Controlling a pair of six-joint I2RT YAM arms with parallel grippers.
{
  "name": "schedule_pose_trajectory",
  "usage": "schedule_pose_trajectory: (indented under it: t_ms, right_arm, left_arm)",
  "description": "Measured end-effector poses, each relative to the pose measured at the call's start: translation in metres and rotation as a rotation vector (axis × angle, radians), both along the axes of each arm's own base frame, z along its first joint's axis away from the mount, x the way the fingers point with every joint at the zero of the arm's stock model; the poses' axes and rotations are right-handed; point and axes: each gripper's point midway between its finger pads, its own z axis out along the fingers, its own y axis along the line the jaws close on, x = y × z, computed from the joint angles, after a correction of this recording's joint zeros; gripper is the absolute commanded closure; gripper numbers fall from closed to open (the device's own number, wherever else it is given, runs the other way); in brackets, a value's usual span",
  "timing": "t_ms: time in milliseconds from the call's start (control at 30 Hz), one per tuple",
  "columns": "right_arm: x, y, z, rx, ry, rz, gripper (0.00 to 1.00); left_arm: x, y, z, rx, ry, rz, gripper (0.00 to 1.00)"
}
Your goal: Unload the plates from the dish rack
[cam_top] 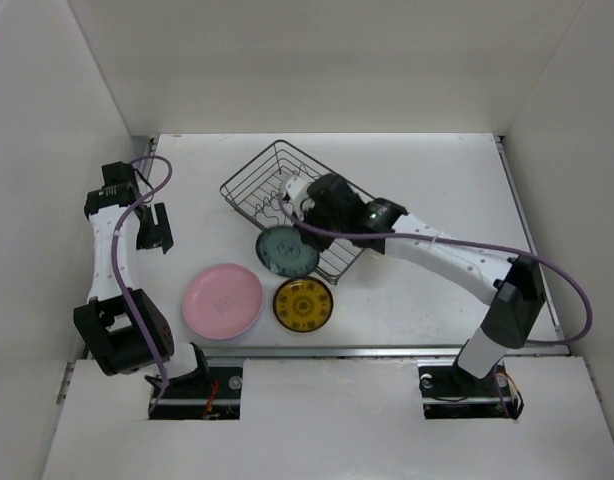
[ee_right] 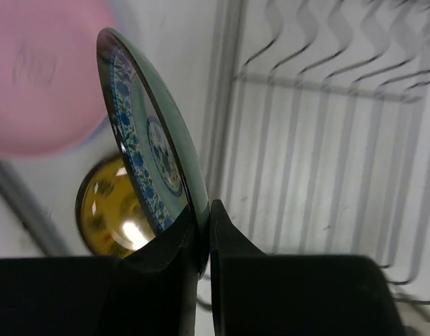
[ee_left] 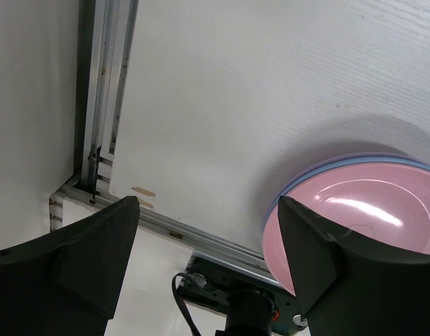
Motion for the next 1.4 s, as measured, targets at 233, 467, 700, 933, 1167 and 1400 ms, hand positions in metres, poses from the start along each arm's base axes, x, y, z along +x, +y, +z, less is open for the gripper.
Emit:
schedule_pose_trajectory:
  t_ms: [233, 467, 700, 933, 1167, 1400]
  right_arm:
    - [-0.101, -0.011, -0.121, -0.278, 0.267, 0.128, 1.0]
    - [-0.093, -0.003, -0.126, -0.262, 0.27, 0.066, 0.76]
    - [-0.092, -0.003, -0.152, -0.352, 0.256, 0.054, 0.41]
    - [-0.097, -0.008, -0.154, -0.417, 0.206, 0.049, 0.25]
    - [-0.085, -0.012, -0.115, -0.332, 0.104, -0.033, 0.18]
    - [-0.046, -0.043, -0.08, -0.24, 0.021, -0.214, 0.18]
  left_arm:
    - [-0.004, -0.005, -0.002, -0.017, -0.006, -0.007, 0.22]
    - [-0.013, -0.009, 0.003, -0.016, -0.031, -0.012, 0.22]
    - [-0.014, -0.01, 0.006, -0.014, -0.045, -0.013, 0.21]
    - [-0.014, -0.01, 0.006, -0.013, -0.044, -0.017, 0.21]
    - [-0.014, -0.01, 0.006, -0.012, -0.044, -0.018, 0.21]
    - [-0.014, -0.009, 0.006, -0.012, -0.043, -0.019, 0.21]
